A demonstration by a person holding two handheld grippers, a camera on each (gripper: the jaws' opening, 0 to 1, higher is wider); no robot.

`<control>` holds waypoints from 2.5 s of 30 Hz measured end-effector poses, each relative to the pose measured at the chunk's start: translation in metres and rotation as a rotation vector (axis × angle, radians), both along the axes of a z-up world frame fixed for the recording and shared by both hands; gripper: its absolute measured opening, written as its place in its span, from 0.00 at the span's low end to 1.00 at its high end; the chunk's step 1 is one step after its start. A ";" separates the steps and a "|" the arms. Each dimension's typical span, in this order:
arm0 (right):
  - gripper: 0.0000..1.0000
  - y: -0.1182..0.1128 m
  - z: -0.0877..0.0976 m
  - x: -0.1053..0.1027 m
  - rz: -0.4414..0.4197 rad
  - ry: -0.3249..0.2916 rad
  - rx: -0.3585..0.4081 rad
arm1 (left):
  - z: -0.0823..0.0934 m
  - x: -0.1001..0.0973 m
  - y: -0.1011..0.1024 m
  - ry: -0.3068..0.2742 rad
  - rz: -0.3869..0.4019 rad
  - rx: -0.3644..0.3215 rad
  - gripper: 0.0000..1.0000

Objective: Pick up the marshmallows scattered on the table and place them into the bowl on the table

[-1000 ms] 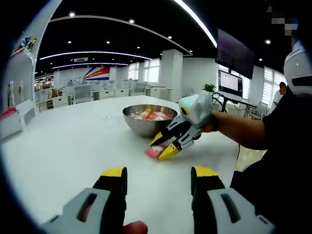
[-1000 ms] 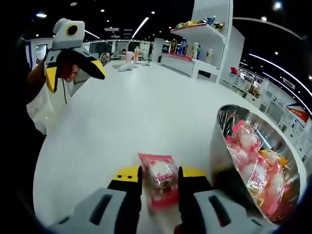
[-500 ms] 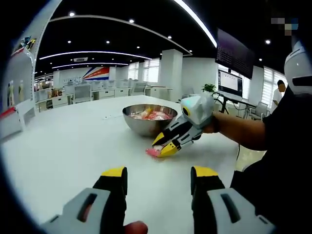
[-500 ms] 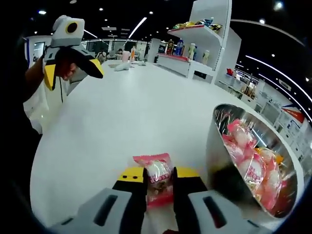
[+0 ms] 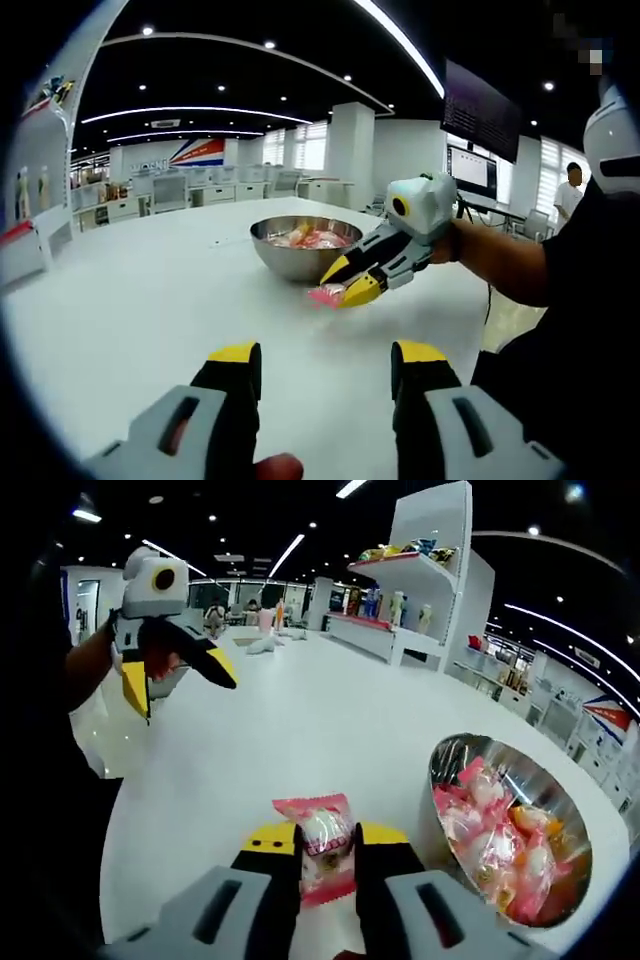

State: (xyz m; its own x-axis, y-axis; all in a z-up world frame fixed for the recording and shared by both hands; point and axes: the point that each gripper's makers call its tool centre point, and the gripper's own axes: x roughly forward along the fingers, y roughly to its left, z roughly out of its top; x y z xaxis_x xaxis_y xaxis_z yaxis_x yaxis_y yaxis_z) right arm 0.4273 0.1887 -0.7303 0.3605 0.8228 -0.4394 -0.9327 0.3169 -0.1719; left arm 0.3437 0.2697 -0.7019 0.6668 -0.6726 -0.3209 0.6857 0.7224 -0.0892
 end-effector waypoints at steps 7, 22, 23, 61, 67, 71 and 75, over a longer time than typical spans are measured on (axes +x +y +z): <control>0.21 -0.005 0.034 0.005 -0.011 -0.047 0.042 | 0.002 -0.001 -0.003 -0.002 -0.006 -0.001 0.53; 0.21 -0.038 0.084 0.082 -0.183 -0.140 0.115 | 0.005 -0.003 -0.004 -0.006 0.000 0.008 0.53; 0.21 -0.042 0.085 0.085 -0.205 -0.161 0.094 | 0.005 -0.003 -0.004 -0.006 0.001 0.008 0.53; 0.31 -0.075 0.082 0.127 -0.288 -0.141 0.072 | 0.003 0.004 -0.012 -0.001 -0.008 0.005 0.52; 0.33 -0.090 0.092 0.117 -0.276 -0.133 0.104 | 0.011 0.013 -0.015 -0.014 -0.012 -0.004 0.52; 0.33 -0.110 0.101 0.110 -0.278 -0.129 0.141 | 0.016 0.018 -0.016 -0.022 -0.011 -0.013 0.53; 0.34 -0.126 0.103 0.091 -0.293 -0.116 0.176 | 0.020 0.022 -0.017 -0.032 -0.015 -0.014 0.53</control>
